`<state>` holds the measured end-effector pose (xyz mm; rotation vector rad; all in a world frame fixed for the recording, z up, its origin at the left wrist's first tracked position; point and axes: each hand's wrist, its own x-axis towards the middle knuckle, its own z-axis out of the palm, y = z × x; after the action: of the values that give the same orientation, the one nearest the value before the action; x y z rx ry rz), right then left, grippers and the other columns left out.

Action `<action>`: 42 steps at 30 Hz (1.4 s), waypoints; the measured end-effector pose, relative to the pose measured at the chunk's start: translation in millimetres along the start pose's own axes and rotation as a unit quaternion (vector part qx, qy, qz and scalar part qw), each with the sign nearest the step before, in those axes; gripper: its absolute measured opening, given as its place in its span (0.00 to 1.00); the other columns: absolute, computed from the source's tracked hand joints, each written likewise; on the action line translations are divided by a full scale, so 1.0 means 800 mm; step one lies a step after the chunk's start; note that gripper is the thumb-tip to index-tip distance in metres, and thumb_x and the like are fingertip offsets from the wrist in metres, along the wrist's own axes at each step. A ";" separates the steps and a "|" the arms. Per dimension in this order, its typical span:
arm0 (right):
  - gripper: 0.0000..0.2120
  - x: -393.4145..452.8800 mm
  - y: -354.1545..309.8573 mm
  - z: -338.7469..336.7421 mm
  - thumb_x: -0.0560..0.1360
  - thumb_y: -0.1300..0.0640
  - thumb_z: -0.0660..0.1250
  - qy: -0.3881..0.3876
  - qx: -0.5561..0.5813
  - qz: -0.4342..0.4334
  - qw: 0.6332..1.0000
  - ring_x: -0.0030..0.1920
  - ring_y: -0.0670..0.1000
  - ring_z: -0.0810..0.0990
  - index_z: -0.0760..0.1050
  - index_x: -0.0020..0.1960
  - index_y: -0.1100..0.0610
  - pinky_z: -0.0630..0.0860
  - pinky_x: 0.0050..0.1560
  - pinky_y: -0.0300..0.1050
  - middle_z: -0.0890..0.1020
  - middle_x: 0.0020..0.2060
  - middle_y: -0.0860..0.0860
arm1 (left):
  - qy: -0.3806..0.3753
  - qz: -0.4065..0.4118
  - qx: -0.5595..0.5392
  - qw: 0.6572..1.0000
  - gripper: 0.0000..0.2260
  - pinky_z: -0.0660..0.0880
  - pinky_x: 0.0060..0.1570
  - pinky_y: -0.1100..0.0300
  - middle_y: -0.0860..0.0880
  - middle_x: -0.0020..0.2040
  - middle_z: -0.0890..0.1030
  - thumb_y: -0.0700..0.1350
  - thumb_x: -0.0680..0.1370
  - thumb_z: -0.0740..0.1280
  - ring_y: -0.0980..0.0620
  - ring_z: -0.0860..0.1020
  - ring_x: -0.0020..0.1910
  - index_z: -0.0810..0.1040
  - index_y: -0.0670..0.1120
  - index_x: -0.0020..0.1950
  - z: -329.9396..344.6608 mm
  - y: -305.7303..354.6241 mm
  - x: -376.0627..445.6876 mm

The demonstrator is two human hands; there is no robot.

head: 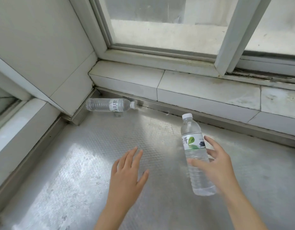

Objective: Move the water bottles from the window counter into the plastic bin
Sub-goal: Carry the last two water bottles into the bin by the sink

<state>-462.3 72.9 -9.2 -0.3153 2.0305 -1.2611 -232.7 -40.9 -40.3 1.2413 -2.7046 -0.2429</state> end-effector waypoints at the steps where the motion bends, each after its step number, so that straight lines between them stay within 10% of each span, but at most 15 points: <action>1: 0.44 -0.009 -0.006 0.009 0.59 0.64 0.81 -0.008 0.027 0.001 1.000 0.48 0.53 0.83 0.69 0.68 0.41 0.79 0.54 0.57 0.82 0.53 0.50 | 0.005 -0.007 -0.001 1.000 0.26 0.63 0.68 0.52 0.50 0.71 0.75 0.60 0.77 0.58 0.51 0.66 0.70 0.72 0.49 0.71 -0.004 -0.011 0.012; 16: 0.40 -0.039 -0.057 0.162 0.59 0.70 0.79 -0.029 0.117 -0.006 0.993 0.41 0.45 0.84 0.71 0.60 0.37 0.78 0.39 0.44 0.81 0.52 0.48 | -0.066 0.013 0.092 0.993 0.33 0.61 0.70 0.40 0.42 0.76 0.66 0.45 0.74 0.72 0.38 0.63 0.75 0.63 0.54 0.77 0.003 -0.223 0.283; 23: 0.40 -0.047 -0.066 0.177 0.60 0.71 0.79 0.006 0.108 0.004 0.994 0.39 0.43 0.84 0.71 0.59 0.37 0.77 0.36 0.41 0.82 0.50 0.47 | -0.127 0.031 0.123 0.984 0.28 0.66 0.67 0.42 0.49 0.61 0.77 0.52 0.73 0.70 0.44 0.73 0.64 0.67 0.60 0.72 -0.009 -0.254 0.338; 27: 0.39 -0.050 -0.064 0.181 0.60 0.71 0.79 0.020 0.109 0.000 0.994 0.40 0.43 0.84 0.71 0.58 0.36 0.78 0.35 0.39 0.81 0.51 0.47 | -0.096 0.034 0.048 0.994 0.28 0.77 0.46 0.52 0.49 0.51 0.79 0.57 0.70 0.71 0.44 0.76 0.57 0.73 0.61 0.69 -0.019 -0.246 0.305; 33: 0.39 -0.072 -0.059 0.179 0.59 0.70 0.79 0.045 0.117 -0.009 0.992 0.41 0.46 0.85 0.72 0.57 0.35 0.79 0.39 0.43 0.81 0.51 0.49 | -0.079 -0.029 -0.158 0.984 0.29 0.75 0.43 0.57 0.56 0.47 0.83 0.62 0.60 0.71 0.49 0.81 0.48 0.76 0.66 0.62 -0.056 -0.200 0.232; 42: 0.40 -0.141 -0.043 0.132 0.57 0.69 0.80 0.084 0.156 -0.019 0.984 0.43 0.49 0.85 0.73 0.58 0.35 0.79 0.43 0.48 0.82 0.51 0.48 | -0.159 -0.091 -0.506 0.843 0.26 0.79 0.46 0.59 0.53 0.45 0.87 0.44 0.62 0.82 0.54 0.85 0.44 0.83 0.58 0.58 -0.100 -0.111 0.132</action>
<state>-315.4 45.1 41.9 -0.1019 1.9307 -1.6522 -218.7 -185.3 26.8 1.1067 -2.0263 -1.7441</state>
